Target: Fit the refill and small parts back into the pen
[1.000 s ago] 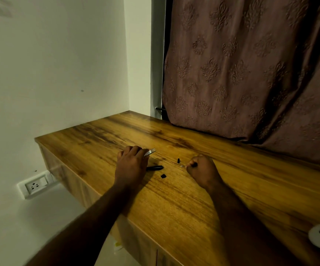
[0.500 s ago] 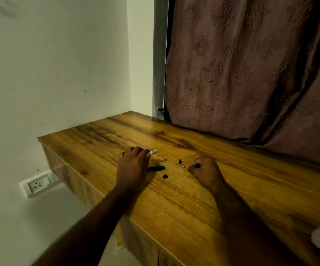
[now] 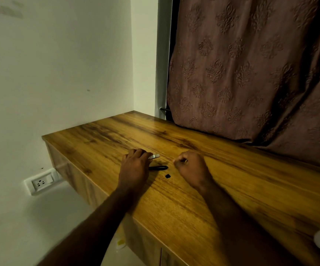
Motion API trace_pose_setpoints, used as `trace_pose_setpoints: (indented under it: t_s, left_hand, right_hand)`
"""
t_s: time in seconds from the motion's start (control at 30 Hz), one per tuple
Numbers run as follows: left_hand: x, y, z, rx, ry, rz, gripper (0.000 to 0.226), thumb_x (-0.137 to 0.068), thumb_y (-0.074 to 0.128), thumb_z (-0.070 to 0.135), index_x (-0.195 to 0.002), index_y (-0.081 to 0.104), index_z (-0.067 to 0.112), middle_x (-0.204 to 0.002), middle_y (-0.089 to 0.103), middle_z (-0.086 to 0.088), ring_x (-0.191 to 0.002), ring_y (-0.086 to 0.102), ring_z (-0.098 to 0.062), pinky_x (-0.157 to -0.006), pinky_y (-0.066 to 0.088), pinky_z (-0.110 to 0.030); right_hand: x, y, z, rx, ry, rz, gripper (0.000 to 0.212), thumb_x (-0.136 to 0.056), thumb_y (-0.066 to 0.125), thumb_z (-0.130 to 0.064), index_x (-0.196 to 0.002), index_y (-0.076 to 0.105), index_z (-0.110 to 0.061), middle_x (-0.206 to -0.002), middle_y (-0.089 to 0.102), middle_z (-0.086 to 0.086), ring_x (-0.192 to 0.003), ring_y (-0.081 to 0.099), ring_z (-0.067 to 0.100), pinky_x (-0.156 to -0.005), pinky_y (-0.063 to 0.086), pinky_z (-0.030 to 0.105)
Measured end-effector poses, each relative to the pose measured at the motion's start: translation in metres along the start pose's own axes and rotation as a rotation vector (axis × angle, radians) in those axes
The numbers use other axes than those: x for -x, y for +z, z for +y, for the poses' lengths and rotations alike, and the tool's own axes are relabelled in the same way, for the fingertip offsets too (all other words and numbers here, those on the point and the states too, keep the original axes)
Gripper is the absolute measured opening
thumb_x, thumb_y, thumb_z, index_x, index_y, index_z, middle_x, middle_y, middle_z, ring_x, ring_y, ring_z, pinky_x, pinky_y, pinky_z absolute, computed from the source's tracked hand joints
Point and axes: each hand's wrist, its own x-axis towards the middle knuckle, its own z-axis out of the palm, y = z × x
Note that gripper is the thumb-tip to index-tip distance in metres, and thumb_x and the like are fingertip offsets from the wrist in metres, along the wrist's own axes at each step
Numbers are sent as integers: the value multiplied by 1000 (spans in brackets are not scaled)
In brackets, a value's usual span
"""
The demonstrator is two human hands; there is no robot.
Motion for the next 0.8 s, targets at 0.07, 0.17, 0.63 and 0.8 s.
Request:
trace_pose_setpoints:
  t_s: [0.07,0.17,0.63,0.8]
  left_hand:
    - [0,0,-1,-12,12,-8,21,-91,54,20,-109,65,17,-106,65,-6,-98,55,-29,-79,38,-40]
    - [0,1,-2,-12,14,-17,23,-91,51,21,-109,64,18,-106,65,-5,-99,55,-28,-79,39,-40]
    - [0,1,1,12,128,-69,39,-88,33,31,-109,64,20,-103,65,-4,-93,55,-26,-77,41,-39]
    - [0,1,0,54,144,-79,39,-89,34,34,-107,64,18,-100,65,-6,-90,57,-28,-74,46,-41]
  right_hand:
    - [3,10,-6,53,32,-151,14,-80,70,-26,-74,72,-14,-82,71,0,-77,64,12,-70,55,31]
    - [3,16,-9,201,78,-262,13,-75,71,-33,-72,71,-20,-83,70,-3,-79,64,13,-73,56,34]
    - [1,14,-29,-628,267,39,8,-86,64,-2,-86,63,-10,-75,67,11,-50,61,7,-46,49,16]
    - [3,19,-33,-702,278,32,8,-88,61,1,-93,64,-4,-80,68,13,-57,65,9,-50,51,15]
